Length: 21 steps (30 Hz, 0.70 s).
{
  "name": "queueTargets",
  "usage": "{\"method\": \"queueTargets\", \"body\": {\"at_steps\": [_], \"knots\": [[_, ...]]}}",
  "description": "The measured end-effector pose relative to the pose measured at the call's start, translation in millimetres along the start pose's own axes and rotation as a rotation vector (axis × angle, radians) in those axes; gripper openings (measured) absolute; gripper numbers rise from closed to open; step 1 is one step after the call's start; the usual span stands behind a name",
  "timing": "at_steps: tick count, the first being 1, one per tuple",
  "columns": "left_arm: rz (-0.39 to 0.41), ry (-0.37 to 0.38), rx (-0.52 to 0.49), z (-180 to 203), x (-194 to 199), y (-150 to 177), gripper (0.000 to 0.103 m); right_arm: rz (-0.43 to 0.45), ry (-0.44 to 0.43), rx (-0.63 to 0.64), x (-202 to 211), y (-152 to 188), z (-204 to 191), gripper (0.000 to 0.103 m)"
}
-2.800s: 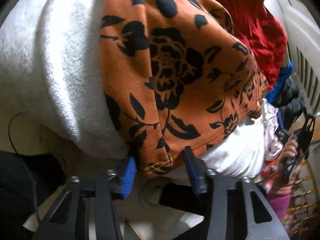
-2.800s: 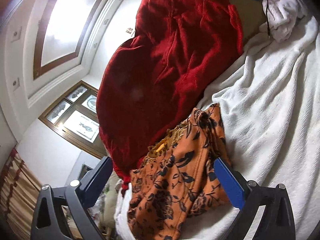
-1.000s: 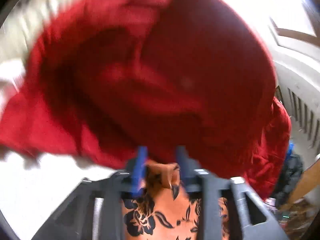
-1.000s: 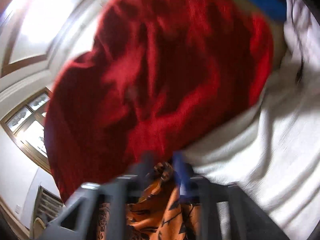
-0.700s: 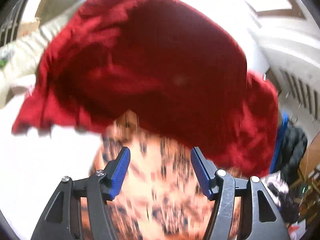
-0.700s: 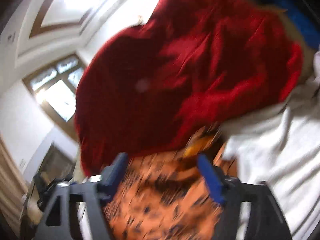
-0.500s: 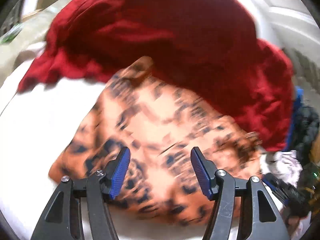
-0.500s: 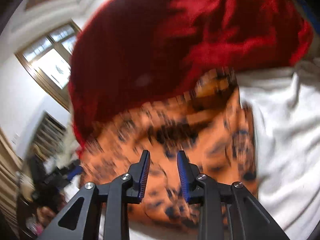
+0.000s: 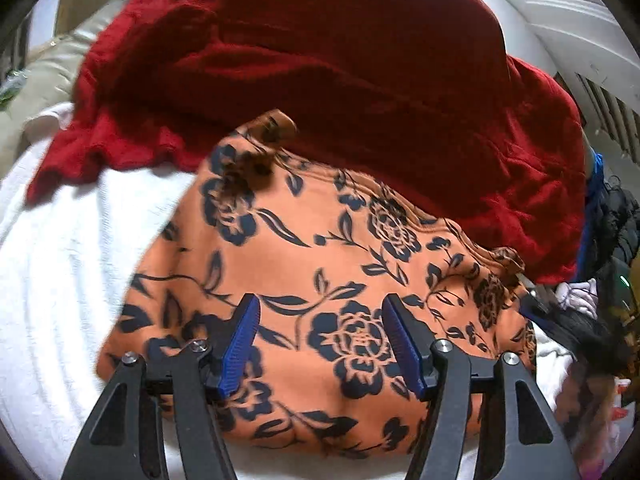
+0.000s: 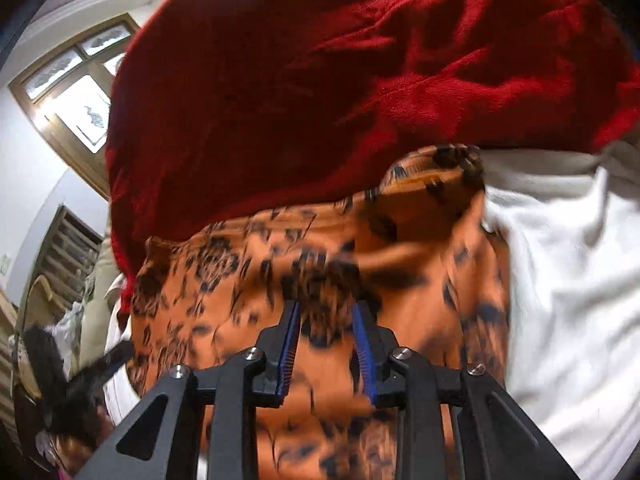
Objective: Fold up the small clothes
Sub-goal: 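Open both tools and press the folded blouse flat on the towel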
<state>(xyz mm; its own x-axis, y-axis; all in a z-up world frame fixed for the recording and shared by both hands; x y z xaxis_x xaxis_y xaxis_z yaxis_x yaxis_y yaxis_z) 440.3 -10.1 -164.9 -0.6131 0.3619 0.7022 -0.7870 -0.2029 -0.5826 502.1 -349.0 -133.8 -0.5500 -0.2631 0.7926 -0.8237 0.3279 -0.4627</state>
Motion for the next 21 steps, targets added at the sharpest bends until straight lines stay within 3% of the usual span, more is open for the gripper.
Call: {"method": "queueTargets", "body": {"at_steps": [3, 6, 8, 12, 14, 17, 21], "knots": [[-0.062, -0.025, 0.066, -16, -14, 1, 0.064, -0.074, 0.063, -0.052, -42, -20, 15, 0.031], [-0.096, -0.047, 0.105, -28, -20, 2, 0.064, -0.072, 0.067, -0.124, -74, -45, 30, 0.031], [-0.084, -0.043, 0.118, -32, -17, 0, 0.064, -0.001, 0.055, -0.165, -69, -60, 34, 0.031], [-0.074, -0.057, 0.115, -31, -12, 0, 0.077, 0.136, 0.019, -0.171, -26, -68, 26, 0.031], [-0.090, -0.073, 0.092, -29, -12, 2, 0.077, 0.166, -0.010, -0.127, 2, -56, 12, 0.032], [-0.059, -0.094, 0.094, -34, -5, -3, 0.077, 0.133, -0.021, -0.026, 35, -14, -12, 0.033], [-0.030, -0.191, 0.106, -59, 4, -5, 0.077, 0.042, 0.066, 0.055, 53, 51, -23, 0.035]]}}
Point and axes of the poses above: each gripper's, at about its wrist camera, not at the fingertips, and x roughly against the way its jaws point, z to its right, y to its underside, the point moved 6 cm from there along -x, roughly the way its jaws point
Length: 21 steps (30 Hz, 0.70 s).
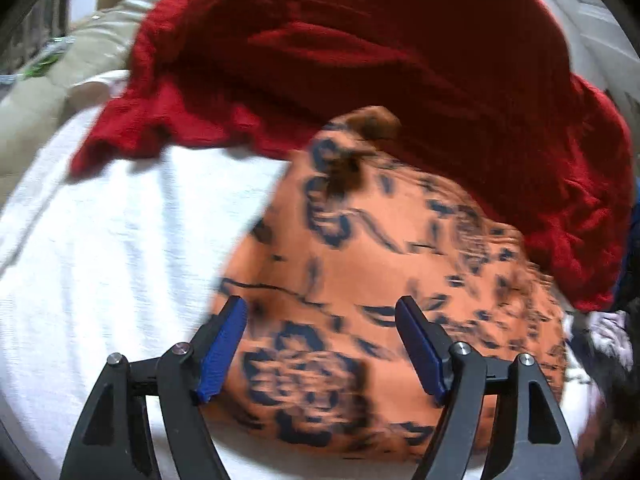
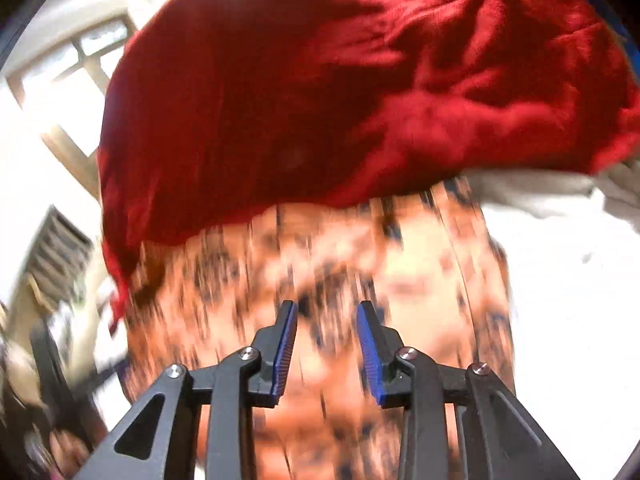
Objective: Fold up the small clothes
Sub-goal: 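Open both tools and press the folded blouse flat on the towel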
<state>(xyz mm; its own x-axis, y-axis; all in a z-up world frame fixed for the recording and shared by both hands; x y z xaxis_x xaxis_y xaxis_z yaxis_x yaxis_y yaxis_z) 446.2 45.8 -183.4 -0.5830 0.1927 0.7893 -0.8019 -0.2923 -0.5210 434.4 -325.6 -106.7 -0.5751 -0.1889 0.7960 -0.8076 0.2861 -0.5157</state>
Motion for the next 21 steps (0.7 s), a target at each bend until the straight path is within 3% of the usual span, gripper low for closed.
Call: {"method": "queueTargets", "body": {"at_steps": [2, 3, 4, 5, 7, 9, 12, 14, 17, 19, 21], "knots": [[-0.020, -0.021, 0.021, -12, -5, 3, 0.077, -0.049, 0.056, 0.005, -3, 31, 9, 0.039], [-0.047, -0.053, 0.028, -20, -12, 6, 0.077, -0.074, 0.086, 0.005, -7, 44, 17, 0.047], [-0.077, -0.071, 0.032, -25, -19, 11, 0.077, -0.108, 0.108, -0.007, -17, 57, 26, 0.070], [-0.093, -0.058, 0.035, -29, -25, 13, 0.080, -0.115, 0.102, -0.011, -38, 68, 18, 0.073], [-0.061, -0.049, 0.006, -27, -21, 13, 0.081, -0.053, 0.136, 0.044, -37, 73, 14, 0.077], [-0.067, -0.070, -0.045, -21, -18, 18, 0.081, -0.046, 0.155, 0.060, -38, 77, 10, 0.082], [-0.066, -0.070, -0.062, -21, -19, 21, 0.084, -0.019, 0.108, 0.081, -40, 84, 5, 0.100], [-0.072, -0.048, -0.048, -20, -23, 22, 0.087, -0.005, 0.146, 0.117, -41, 89, -1, 0.103], [-0.099, -0.016, -0.120, -15, -28, 24, 0.103, -0.018, 0.150, 0.106, -38, 93, -7, 0.103], [-0.109, -0.071, -0.221, -5, -34, 31, 0.103, -0.011, 0.080, 0.035, -29, 81, -8, 0.103], [-0.103, -0.078, -0.216, -5, -33, 33, 0.103, 0.020, -0.007, -0.002, -12, 73, -10, 0.102]]}}
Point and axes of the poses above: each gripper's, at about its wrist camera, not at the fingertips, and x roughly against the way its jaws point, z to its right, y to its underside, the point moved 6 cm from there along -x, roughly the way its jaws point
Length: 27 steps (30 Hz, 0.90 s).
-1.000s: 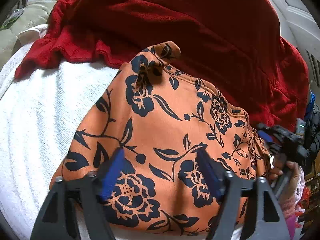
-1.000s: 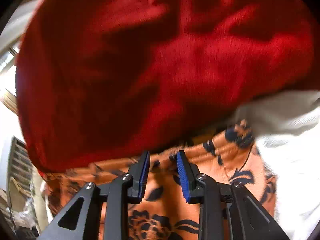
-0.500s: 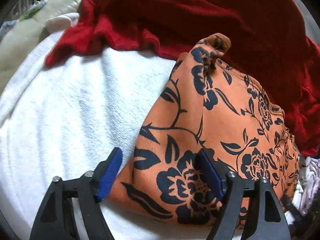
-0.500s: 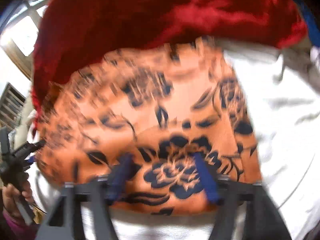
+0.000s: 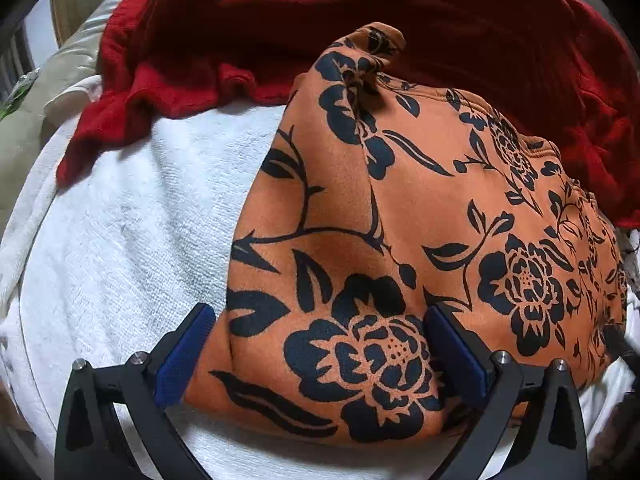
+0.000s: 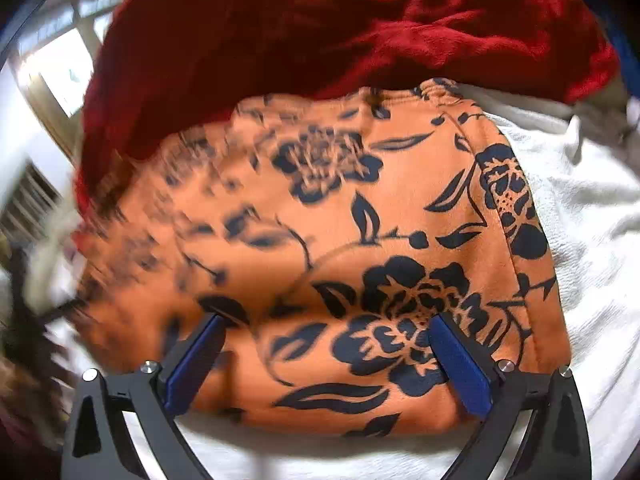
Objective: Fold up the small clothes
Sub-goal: 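Open both tools and press the folded blouse flat on the towel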
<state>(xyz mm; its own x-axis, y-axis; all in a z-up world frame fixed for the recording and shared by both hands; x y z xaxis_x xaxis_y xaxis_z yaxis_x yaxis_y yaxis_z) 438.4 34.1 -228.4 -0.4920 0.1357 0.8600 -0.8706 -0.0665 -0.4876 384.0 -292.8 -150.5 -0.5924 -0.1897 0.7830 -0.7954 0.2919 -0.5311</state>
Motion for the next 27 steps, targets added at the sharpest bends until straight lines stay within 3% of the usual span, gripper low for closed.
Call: {"method": "queueTargets", "body": {"at_steps": [3, 4, 6, 9, 12, 14, 15, 17, 18, 21, 23, 27], "knots": [[-0.058, 0.045, 0.073, -10, 9, -4, 0.103, 0.148, 0.002, 0.071, 38, -17, -12, 0.102], [-0.043, 0.036, 0.114, -21, 19, -7, 0.103, 0.181, 0.000, 0.084, 46, -21, -16, 0.102], [0.072, 0.010, 0.164, -32, 48, -24, 0.103, 0.236, -0.019, 0.101, 56, -33, -26, 0.102], [0.259, -0.047, 0.152, -35, 88, -52, 0.103, 0.220, -0.024, 0.115, 39, -52, -42, 0.102], [0.316, -0.023, 0.092, -20, 90, -80, 0.103, 0.158, -0.054, 0.111, 8, -66, -53, 0.099], [0.306, 0.003, 0.025, -3, 73, -97, 0.103, 0.112, -0.041, 0.104, -13, -66, -56, 0.080], [0.296, -0.013, -0.012, 4, 61, -102, 0.103, 0.091, -0.033, 0.105, -29, -65, -60, 0.073], [0.241, -0.084, -0.070, 7, 28, -108, 0.103, 0.050, -0.012, 0.111, -50, -61, -60, 0.048], [0.185, -0.105, -0.065, 2, 7, -108, 0.103, 0.041, -0.008, 0.108, -55, -59, -58, 0.044], [0.022, -0.113, 0.054, -32, -38, -105, 0.103, -0.015, 0.020, 0.108, -79, -49, -48, 0.041], [0.020, -0.031, 0.159, -48, -37, -106, 0.103, -0.021, 0.005, 0.100, -83, -47, -42, 0.038], [0.061, -0.031, 0.221, -71, -13, -111, 0.103, 0.029, -0.040, 0.100, -57, -48, -44, 0.037]]}}
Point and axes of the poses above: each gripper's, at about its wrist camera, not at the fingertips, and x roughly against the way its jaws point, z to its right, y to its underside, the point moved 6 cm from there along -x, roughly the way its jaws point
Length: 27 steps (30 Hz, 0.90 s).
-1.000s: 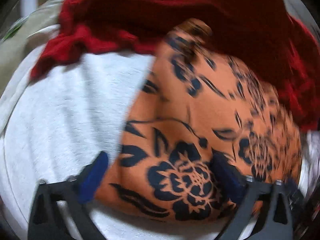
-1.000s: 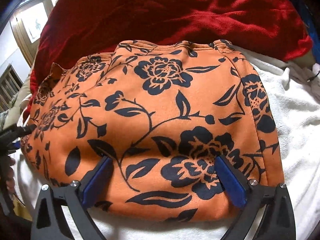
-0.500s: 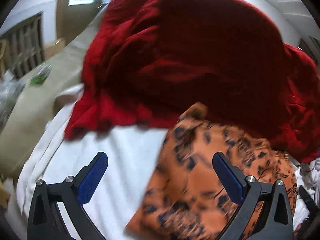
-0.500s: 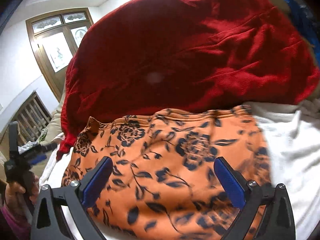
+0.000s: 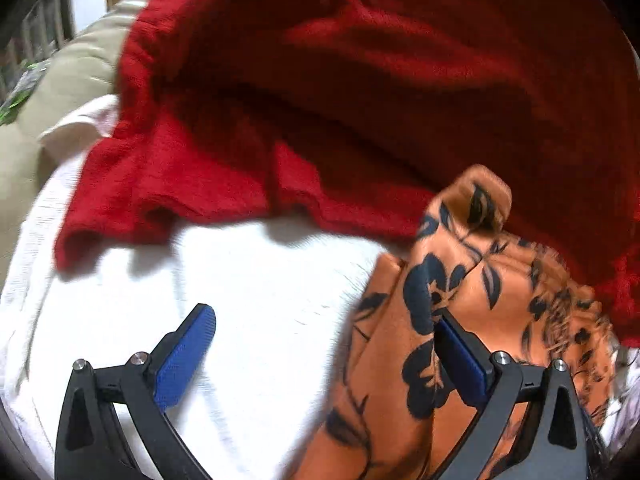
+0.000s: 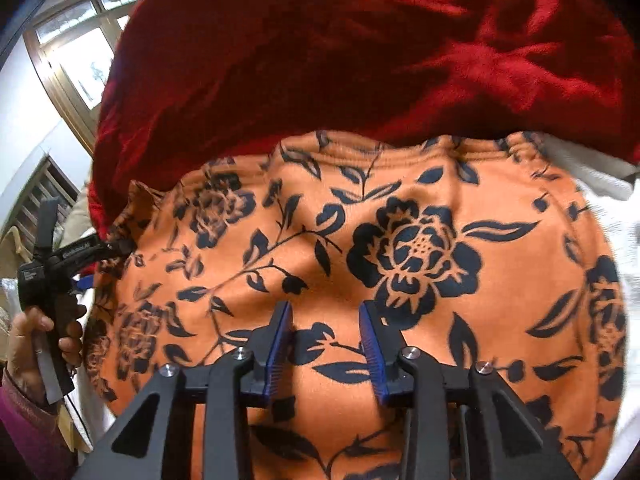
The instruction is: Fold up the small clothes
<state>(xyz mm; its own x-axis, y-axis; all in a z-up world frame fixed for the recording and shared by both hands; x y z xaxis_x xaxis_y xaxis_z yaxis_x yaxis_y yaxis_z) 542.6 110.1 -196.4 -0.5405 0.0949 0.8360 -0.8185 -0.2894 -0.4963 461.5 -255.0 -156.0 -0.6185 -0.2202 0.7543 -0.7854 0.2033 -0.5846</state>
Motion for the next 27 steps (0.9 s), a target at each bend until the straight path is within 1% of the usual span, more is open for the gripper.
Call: {"method": "queueTargets", "body": {"at_steps": [1, 3, 5, 6, 7, 9, 11, 13, 15, 16, 17, 18, 19, 20, 21, 23, 25, 26, 27], "knots": [[0.027, 0.000, 0.018, -6, 12, -1, 0.103, 0.009, -0.019, 0.011, 6, 1, -3, 0.037], [0.074, -0.025, 0.028, -17, 25, -2, 0.103, 0.007, -0.030, 0.024, 9, 6, -8, 0.037], [0.066, -0.029, 0.008, -24, 31, 4, 0.103, -0.062, -0.018, 0.024, 0, 19, -9, 0.038], [0.052, -0.034, 0.006, -28, 31, 8, 0.103, -0.079, -0.010, 0.026, -4, 23, -8, 0.038], [0.046, -0.029, 0.012, -31, 35, 12, 0.103, -0.065, -0.010, 0.031, -3, 24, -8, 0.038], [0.057, 0.006, 0.014, -36, 53, 22, 0.103, -0.053, -0.023, 0.029, 8, 23, -9, 0.038], [0.070, 0.028, 0.008, -40, 71, 35, 0.103, -0.012, -0.080, -0.002, 28, 22, -9, 0.038], [0.072, 0.059, 0.008, -42, 88, 53, 0.103, 0.030, -0.116, -0.001, 48, 24, -14, 0.040], [0.052, 0.102, 0.019, -27, 89, 68, 0.103, 0.062, -0.142, 0.031, 65, 26, -23, 0.041], [0.041, 0.123, 0.030, -25, 92, 78, 0.103, 0.074, -0.142, 0.051, 70, 27, -28, 0.050], [0.036, 0.138, 0.038, -24, 97, 87, 0.103, 0.096, -0.134, 0.079, 76, 30, -33, 0.063], [0.037, 0.153, 0.049, -25, 100, 101, 0.103, 0.111, -0.135, 0.088, 78, 30, -37, 0.067], [0.038, 0.161, 0.060, -24, 103, 111, 0.103, 0.122, -0.143, 0.095, 81, 32, -40, 0.068], [0.034, 0.175, 0.077, -24, 103, 125, 0.103, 0.120, -0.154, 0.097, 81, 32, -41, 0.068], [0.015, 0.199, 0.094, -22, 101, 140, 0.103, 0.119, -0.161, 0.094, 81, 33, -42, 0.068], [-0.028, 0.244, 0.141, -19, 93, 158, 0.103, 0.125, -0.157, 0.077, 85, 34, -41, 0.068], [-0.045, 0.281, 0.195, -16, 82, 163, 0.103, 0.133, -0.170, 0.061, 87, 33, -41, 0.068], [-0.037, 0.293, 0.203, -13, 80, 163, 0.103, 0.135, -0.166, 0.058, 89, 33, -39, 0.068], [-0.010, 0.303, 0.205, -9, 81, 159, 0.103, 0.141, -0.161, 0.053, 89, 33, -39, 0.068]]}}
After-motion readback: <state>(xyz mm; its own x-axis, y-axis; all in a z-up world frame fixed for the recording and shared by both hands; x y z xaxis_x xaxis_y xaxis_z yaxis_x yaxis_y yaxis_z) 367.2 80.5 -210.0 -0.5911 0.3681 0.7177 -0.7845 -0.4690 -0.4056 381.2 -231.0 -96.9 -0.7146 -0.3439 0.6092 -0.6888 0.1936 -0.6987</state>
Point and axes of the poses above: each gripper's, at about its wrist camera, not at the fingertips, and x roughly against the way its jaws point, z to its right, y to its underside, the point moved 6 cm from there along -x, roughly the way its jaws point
